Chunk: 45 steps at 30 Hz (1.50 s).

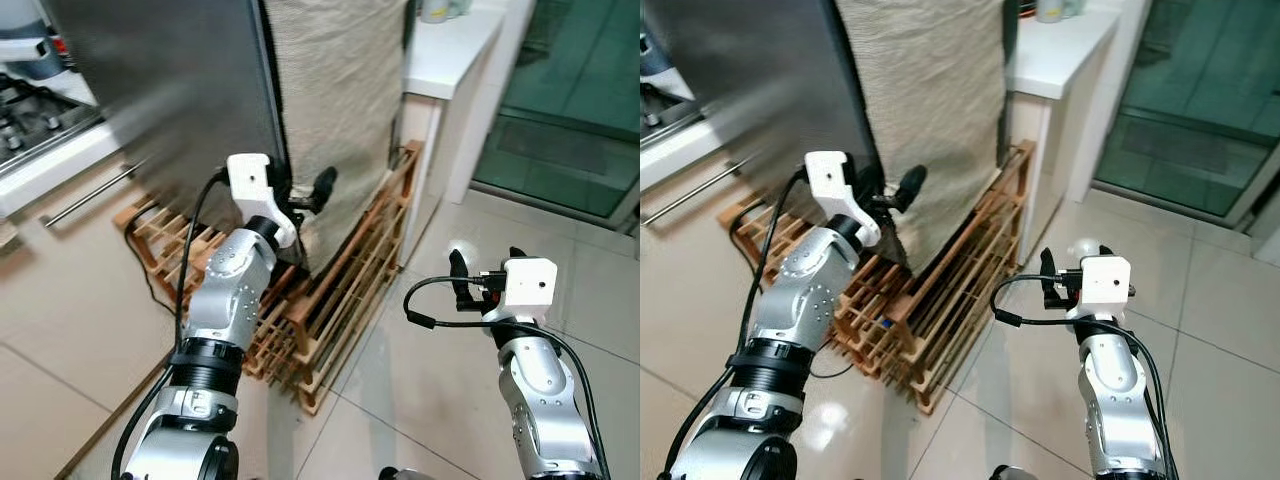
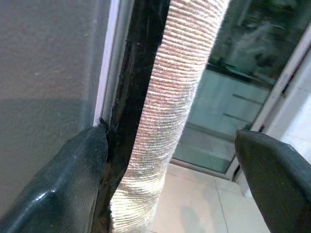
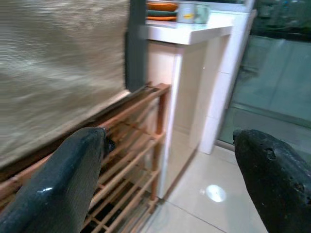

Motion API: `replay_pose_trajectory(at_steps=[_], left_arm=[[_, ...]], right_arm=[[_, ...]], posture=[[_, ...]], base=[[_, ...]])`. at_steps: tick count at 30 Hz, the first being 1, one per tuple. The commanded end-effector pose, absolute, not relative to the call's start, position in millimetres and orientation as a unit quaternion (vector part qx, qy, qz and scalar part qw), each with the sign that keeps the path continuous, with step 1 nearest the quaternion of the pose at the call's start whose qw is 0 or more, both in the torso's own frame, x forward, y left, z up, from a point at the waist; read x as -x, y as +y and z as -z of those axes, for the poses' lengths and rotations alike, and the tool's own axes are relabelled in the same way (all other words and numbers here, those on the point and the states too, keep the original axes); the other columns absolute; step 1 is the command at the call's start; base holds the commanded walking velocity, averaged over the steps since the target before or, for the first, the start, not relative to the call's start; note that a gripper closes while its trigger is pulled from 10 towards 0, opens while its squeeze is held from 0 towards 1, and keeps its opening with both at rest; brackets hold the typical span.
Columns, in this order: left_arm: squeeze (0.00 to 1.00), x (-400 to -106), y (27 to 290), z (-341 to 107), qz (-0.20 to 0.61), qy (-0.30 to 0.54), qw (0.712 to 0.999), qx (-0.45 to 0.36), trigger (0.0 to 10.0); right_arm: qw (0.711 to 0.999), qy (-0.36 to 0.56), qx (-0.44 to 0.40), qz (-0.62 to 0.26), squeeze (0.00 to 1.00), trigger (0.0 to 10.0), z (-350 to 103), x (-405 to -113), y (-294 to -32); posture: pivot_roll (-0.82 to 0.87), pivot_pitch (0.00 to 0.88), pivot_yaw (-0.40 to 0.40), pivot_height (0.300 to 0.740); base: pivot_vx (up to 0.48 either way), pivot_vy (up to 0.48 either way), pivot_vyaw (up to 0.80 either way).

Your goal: Restocking fridge

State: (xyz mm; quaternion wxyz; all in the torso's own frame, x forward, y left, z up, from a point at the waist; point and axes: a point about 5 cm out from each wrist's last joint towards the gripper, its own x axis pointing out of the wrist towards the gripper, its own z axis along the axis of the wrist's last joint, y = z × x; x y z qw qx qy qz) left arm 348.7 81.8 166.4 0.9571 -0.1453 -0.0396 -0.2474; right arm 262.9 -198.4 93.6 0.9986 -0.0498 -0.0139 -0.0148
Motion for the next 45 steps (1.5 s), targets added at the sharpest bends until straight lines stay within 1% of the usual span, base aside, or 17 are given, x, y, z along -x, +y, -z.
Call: replay_pose_trajectory(at_steps=[1, 2, 3, 4, 8, 9, 10, 11, 14, 16, 21, 24, 28, 30, 34, 39, 45], left_arm=[[0.00, -346.7, 47.2, -196.4, 0.345, -0.093, 0.926, 0.122, 10.0], [0.00, -346.7, 47.2, -196.4, 0.345, -0.093, 0.926, 0.122, 10.0], [0.00, -335.6, 17.0, -202.5, 0.430, -0.088, 0.886, 0.152, 10.0], [0.00, -332.1, 9.5, -204.4, 0.452, -0.087, 0.874, 0.159, 10.0], [0.00, -322.8, -13.2, -207.6, 0.487, -0.089, 0.853, 0.163, 10.0], [0.00, -307.9, -39.5, -210.9, 0.534, -0.087, 0.821, 0.181, 10.0], [0.00, -302.2, -46.3, -213.0, 0.556, -0.089, 0.805, 0.189, 10.0], [0.00, -302.2, -46.3, -213.0, 0.556, -0.089, 0.805, 0.189, 10.0], [0.00, -292.2, -52.6, -218.0, 0.607, -0.094, 0.761, 0.209, 10.0], [0.00, -290.5, -52.8, -219.1, 0.619, -0.096, 0.751, 0.208, 10.0], [0.00, -311.9, -13.6, -205.8, 0.533, -0.083, 0.816, 0.207, 10.0], [0.00, -318.7, 10.0, -199.5, 0.498, -0.080, 0.840, 0.202, 10.0], [0.00, -337.9, 97.6, -172.1, 0.292, -0.057, 0.933, 0.203, 10.0], [0.00, -340.3, 126.5, -160.4, 0.208, -0.046, 0.953, 0.215, 10.0], [0.00, -324.9, 150.7, -147.7, 0.186, -0.038, 0.958, 0.217, 10.0], [0.00, -292.7, 175.1, -136.0, 0.178, -0.035, 0.973, 0.144, 10.0], [0.00, -288.8, 183.3, -143.5, 0.129, -0.049, 0.986, 0.091, 10.0]], right_arm=[[0.999, -0.016, 0.047, 0.014, 0.07, 10.0, -95.8, -265.9, -198.2], [0.999, -0.016, 0.047, 0.014, 0.07, 10.0, -95.8, -265.9, -198.2], [0.999, -0.016, 0.046, 0.013, 0.07, 10.0, -95.2, -265.4, -196.8], [0.999, -0.016, 0.045, 0.013, 0.07, 10.0, -95.0, -265.3, -196.4], [0.999, -0.016, 0.044, 0.013, 0.07, 10.0, -94.1, -264.8, -194.8], [0.999, -0.017, 0.044, 0.013, 0.07, 10.0, -94.6, -264.3, -193.7], [0.999, -0.018, 0.044, 0.014, 0.07, 10.0, -94.9, -264.0, -193.8], [0.999, -0.018, 0.044, 0.014, 0.07, 10.0, -94.9, -264.0, -193.8], [0.999, -0.013, 0.046, 0.017, 0.07, 10.0, -92.8, -259.8, -196.0], [0.999, -0.007, 0.047, 0.016, 0.07, 10.0, -90.5, -256.1, -196.7], [0.999, 0.009, 0.038, 0.020, 0.07, 10.0, -83.5, -241.9, -196.1], [0.999, 0.017, 0.036, 0.021, 0.07, 10.0, -80.2, -238.1, -195.1], [0.999, 0.009, 0.037, 0.026, 0.05, 10.0, -85.6, -246.4, -196.5], [0.999, 0.006, 0.040, 0.026, 0.05, 10.0, -87.7, -252.3, -197.0], [0.999, 0.002, 0.036, 0.026, 0.05, 10.0, -91.1, -262.9, -198.7], [0.999, 0.003, 0.025, 0.020, 0.05, 10.0, -95.5, -277.7, -198.8], [0.999, 0.019, 0.025, -0.010, 0.07, 10.0, -92.0, -279.5, -193.2]], posture=[[-0.11, 0.000, 0.083, 0.740], [-0.11, 0.000, 0.083, 0.740], [-0.11, 0.000, 0.088, 0.740], [-0.11, 0.000, 0.088, 0.740], [-0.12, 0.000, 0.094, 0.740], [-0.15, 0.000, 0.102, 0.740], [-0.15, 0.000, 0.106, 0.740], [-0.15, 0.000, 0.106, 0.740], [-0.16, 0.000, 0.109, 0.740], [-0.16, 0.000, 0.111, 0.740], [-0.16, 0.000, 0.109, 0.740], [-0.16, 0.000, 0.107, 0.740], [-0.11, 0.000, 0.097, 0.740], [-0.11, 0.000, 0.097, 0.740], [-0.07, 0.000, 0.078, 0.740], [-0.02, 0.000, 0.017, 0.740], [0.02, 0.000, -0.017, 0.740]], base=[[0.000, 0.000, 0.00], [0.000, 0.000, 0.00], [0.000, 0.000, 0.00], [0.000, 0.000, 0.00], [0.000, 0.000, 0.00], [0.000, 0.000, 0.00], [0.000, 0.000, 0.00], [0.000, 0.000, 0.00], [0.000, 0.000, 0.00], [0.000, 0.000, 0.00], [0.000, 0.000, 0.00], [0.000, 0.000, 0.00], [0.000, 0.000, 0.00], [0.000, 0.000, 0.00], [0.000, 0.000, 0.00], [0.000, 0.000, 0.00], [0.000, 0.000, 0.19]])
